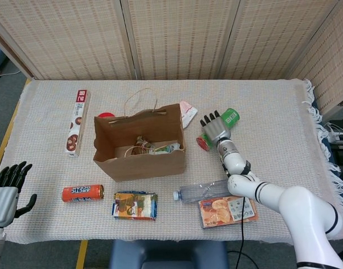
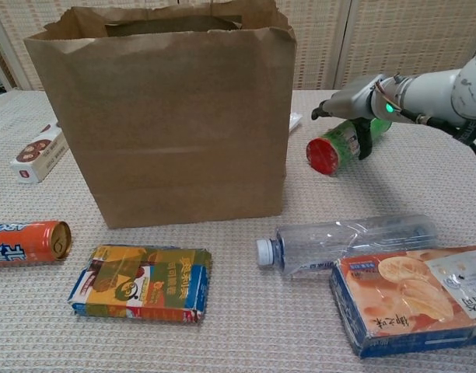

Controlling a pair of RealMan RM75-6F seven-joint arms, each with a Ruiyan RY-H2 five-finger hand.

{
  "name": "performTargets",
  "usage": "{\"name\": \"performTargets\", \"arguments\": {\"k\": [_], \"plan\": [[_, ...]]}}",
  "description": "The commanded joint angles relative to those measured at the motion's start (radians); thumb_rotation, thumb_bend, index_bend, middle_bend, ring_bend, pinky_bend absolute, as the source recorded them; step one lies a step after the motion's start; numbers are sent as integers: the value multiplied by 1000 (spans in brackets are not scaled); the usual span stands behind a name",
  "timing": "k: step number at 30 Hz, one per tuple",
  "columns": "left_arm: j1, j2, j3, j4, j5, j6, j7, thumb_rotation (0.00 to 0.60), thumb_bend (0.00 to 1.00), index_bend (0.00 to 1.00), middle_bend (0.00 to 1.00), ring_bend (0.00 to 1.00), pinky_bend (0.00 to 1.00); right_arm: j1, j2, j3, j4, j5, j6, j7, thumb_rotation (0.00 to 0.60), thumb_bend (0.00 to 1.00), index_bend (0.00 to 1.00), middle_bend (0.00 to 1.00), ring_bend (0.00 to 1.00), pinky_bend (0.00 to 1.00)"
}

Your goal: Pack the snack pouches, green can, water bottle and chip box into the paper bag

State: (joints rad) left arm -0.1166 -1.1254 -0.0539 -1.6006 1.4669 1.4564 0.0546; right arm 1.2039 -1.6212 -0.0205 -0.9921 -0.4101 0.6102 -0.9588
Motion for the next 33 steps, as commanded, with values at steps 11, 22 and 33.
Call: {"name": "performTargets", "arguments": {"k": [11, 22, 33], "plan": [[0, 2, 0, 0, 0, -1, -11, 600, 389, 56, 0, 0, 0, 35, -162, -23, 207, 18, -65, -17, 600, 266, 237, 252, 178, 128], [2, 4, 2, 2, 4, 2, -24, 600, 388, 59, 0, 0, 0, -42, -9, 32, -11, -176, 69, 151, 600, 387, 643, 552, 551, 517], [4, 2, 5, 4, 11, 8, -13, 600, 389, 61, 0, 0, 0, -206, 271, 101, -408, -359, 454, 297, 600, 387, 643, 552, 551, 518]]}}
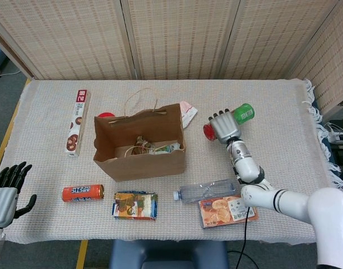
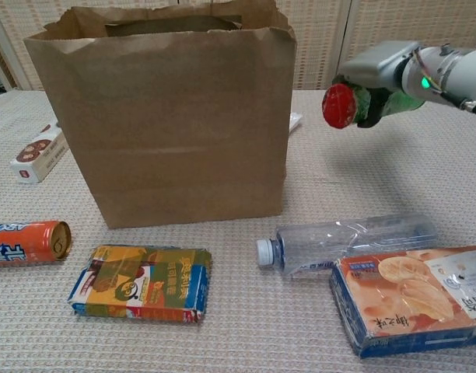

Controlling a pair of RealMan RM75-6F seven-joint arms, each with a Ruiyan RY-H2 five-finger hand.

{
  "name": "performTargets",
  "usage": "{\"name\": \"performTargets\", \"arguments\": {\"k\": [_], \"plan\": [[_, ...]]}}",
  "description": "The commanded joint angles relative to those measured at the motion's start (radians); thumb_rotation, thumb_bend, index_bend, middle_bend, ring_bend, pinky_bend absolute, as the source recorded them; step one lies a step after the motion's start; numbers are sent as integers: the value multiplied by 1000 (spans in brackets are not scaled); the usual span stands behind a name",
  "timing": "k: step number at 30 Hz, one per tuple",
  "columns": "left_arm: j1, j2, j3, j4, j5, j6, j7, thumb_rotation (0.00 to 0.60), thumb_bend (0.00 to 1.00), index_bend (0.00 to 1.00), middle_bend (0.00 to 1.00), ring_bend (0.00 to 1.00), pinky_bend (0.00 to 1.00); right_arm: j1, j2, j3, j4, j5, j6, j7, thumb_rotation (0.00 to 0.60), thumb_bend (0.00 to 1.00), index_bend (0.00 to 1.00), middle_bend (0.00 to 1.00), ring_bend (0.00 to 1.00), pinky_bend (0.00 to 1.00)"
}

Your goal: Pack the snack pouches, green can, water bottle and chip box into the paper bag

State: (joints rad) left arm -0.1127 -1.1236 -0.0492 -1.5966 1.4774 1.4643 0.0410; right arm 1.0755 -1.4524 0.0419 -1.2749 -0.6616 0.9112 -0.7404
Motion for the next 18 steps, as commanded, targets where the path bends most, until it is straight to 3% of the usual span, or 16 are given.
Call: {"name": "performTargets", "arguments": {"k": [1, 8, 11, 18], "plan": [[0, 0, 1, 1, 1, 1, 1, 600, 389, 61, 0, 0, 0, -93, 120, 45, -147, -143, 192, 98, 600, 388, 643, 553, 551, 517], [2, -5, 2, 4, 6, 7, 18, 600, 390, 61, 0, 0, 0, -214, 190, 149, -271, -398, 539, 291, 600, 388, 648, 554, 551, 516], [4, -5, 3, 3, 7, 10, 24, 600, 389, 61, 0, 0, 0, -247, 202, 202, -335, -468, 639, 354, 600, 388, 658, 560, 551, 516], [6, -11, 1, 1, 6, 18, 44, 600, 389, 60, 0, 0, 0, -263, 171, 321, -516, -556, 760, 422, 600, 388, 661, 562, 551, 517]]}}
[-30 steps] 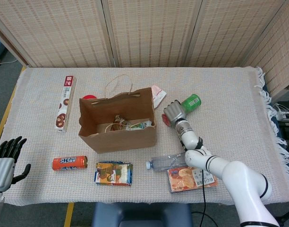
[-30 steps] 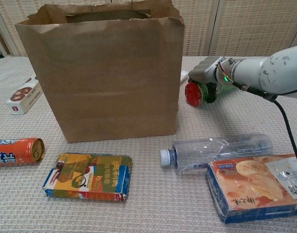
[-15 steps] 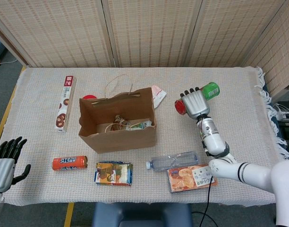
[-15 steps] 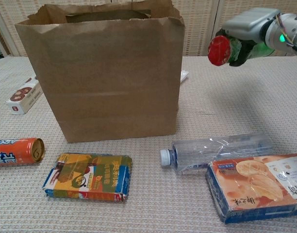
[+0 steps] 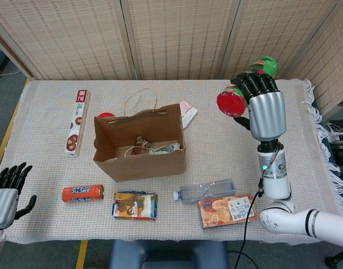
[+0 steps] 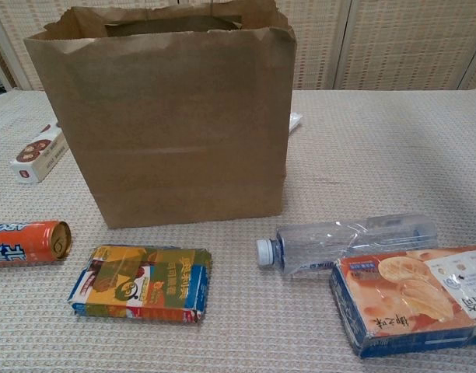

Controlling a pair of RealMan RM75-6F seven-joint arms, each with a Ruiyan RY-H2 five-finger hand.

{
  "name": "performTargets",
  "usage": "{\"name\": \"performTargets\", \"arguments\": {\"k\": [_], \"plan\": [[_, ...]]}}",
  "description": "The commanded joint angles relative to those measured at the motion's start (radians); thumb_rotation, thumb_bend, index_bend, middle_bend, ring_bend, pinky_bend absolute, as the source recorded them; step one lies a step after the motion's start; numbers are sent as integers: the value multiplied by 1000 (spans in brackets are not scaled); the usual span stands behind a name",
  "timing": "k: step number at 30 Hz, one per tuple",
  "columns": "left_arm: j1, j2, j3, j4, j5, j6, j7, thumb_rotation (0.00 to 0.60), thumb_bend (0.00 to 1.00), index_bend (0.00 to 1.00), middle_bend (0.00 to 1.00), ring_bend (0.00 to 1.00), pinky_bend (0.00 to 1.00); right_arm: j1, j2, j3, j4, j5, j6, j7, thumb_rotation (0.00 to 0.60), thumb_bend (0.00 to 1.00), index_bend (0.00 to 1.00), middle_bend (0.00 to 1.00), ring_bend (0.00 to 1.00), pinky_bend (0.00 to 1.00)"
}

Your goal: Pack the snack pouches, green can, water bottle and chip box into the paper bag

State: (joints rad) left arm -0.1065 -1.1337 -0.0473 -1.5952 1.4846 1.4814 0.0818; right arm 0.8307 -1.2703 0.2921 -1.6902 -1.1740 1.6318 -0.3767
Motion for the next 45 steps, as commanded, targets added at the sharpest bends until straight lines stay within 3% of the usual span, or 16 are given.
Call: {"name": "performTargets", "arguments": {"k": [1, 5, 19, 25, 28, 38, 42, 45], "plan": [[0, -2, -1, -1, -2, 1, 7, 600, 388, 60, 0, 0, 0, -16, -21, 88, -128, -37, 39, 75, 600, 388, 661, 562, 551, 517], [0, -4, -3, -2, -6, 1, 12, 600, 390, 59, 0, 0, 0, -1, -84, 155, -219, 16, 14, 146, 600, 388, 661, 562, 551, 517], [0, -3, -4, -1, -7, -2, 8, 600, 389, 59, 0, 0, 0, 59, -308, 264, -306, 125, -92, 333, 600, 388, 656, 562, 551, 513], [0, -2, -4, 1, -6, -3, 3, 600, 388, 59, 0, 0, 0, 70, -339, 254, -306, 94, -113, 350, 600, 388, 648, 563, 549, 513], [0, -2, -3, 2, -5, -3, 1, 600, 388, 59, 0, 0, 0, 64, -353, 256, -325, 147, -123, 329, 600, 388, 645, 563, 547, 513], [1, -4, -3, 2, -5, -1, 5, 600, 388, 59, 0, 0, 0, 48, -412, 165, -244, 122, -197, 334, 600, 388, 635, 562, 539, 504], [1, -3, -3, 2, -5, -1, 3, 600, 389, 59, 0, 0, 0, 49, -410, 134, -230, 141, -259, 308, 600, 388, 487, 530, 423, 395], [1, -2, -3, 3, -5, -2, -1, 600, 388, 59, 0, 0, 0, 50, -381, 120, -242, 182, -315, 267, 600, 330, 172, 320, 195, 253]]}}
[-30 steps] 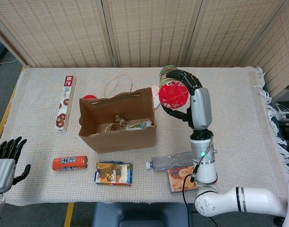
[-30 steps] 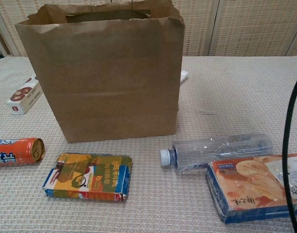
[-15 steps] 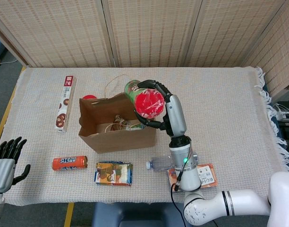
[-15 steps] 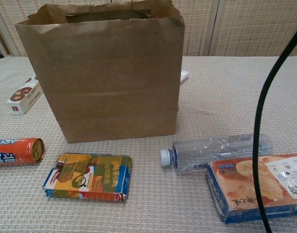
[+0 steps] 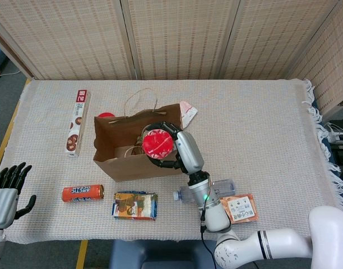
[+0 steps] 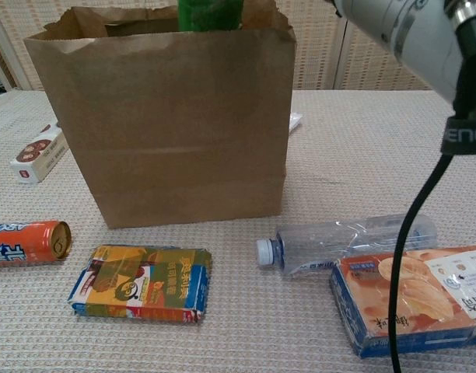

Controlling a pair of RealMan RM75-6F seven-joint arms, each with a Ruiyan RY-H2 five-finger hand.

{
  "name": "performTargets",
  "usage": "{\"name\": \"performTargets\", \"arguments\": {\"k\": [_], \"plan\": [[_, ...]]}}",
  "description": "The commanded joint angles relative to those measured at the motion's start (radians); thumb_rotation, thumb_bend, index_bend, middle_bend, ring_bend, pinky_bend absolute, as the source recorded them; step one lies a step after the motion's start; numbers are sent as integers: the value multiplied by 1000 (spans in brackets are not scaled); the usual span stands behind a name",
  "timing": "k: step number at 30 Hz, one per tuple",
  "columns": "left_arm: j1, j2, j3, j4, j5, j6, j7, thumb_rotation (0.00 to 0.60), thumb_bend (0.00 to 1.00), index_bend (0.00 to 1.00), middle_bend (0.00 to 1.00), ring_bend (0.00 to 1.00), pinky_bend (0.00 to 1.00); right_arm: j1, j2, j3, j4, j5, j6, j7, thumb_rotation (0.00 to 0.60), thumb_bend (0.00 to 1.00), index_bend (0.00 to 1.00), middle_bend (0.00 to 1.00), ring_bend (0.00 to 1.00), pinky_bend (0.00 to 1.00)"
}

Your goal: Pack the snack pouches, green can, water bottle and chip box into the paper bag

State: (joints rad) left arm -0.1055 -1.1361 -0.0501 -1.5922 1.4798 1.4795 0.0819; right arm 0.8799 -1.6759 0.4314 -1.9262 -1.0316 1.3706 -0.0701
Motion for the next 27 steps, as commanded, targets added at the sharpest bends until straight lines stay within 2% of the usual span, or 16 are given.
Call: {"name": "performTargets", "arguments": {"k": [1, 3, 5, 15, 19, 27], "plan": [[0, 1, 0, 0, 1, -1, -1, 600, 389, 59, 0, 0, 0, 0, 36, -16, -15, 59, -68, -52, 600, 286, 75, 244, 127, 207], [0, 1, 0, 1, 1, -1, -2, 600, 389, 60, 0, 0, 0, -1, 52, -10, -27, 82, -83, -71, 600, 224, 2, 150, 46, 145], [0, 1, 0, 1, 1, -1, -2, 600, 388, 60, 0, 0, 0, -3, 68, -3, -39, 105, -91, -93, 600, 190, 0, 101, 7, 106], [0, 0, 0, 0, 0, 0, 3, 600, 388, 59, 0, 0, 0, -48, 148, 48, -121, 105, -83, -67, 600, 177, 0, 84, 0, 78], [0, -1, 0, -1, 0, 1, 3, 600, 389, 59, 0, 0, 0, -102, 235, 39, -173, 74, -81, -54, 600, 178, 0, 84, 0, 78], [1, -2, -1, -2, -1, 1, 8, 600, 389, 59, 0, 0, 0, -268, 537, 2, -233, 62, -146, 33, 600, 178, 0, 84, 0, 79]]}}
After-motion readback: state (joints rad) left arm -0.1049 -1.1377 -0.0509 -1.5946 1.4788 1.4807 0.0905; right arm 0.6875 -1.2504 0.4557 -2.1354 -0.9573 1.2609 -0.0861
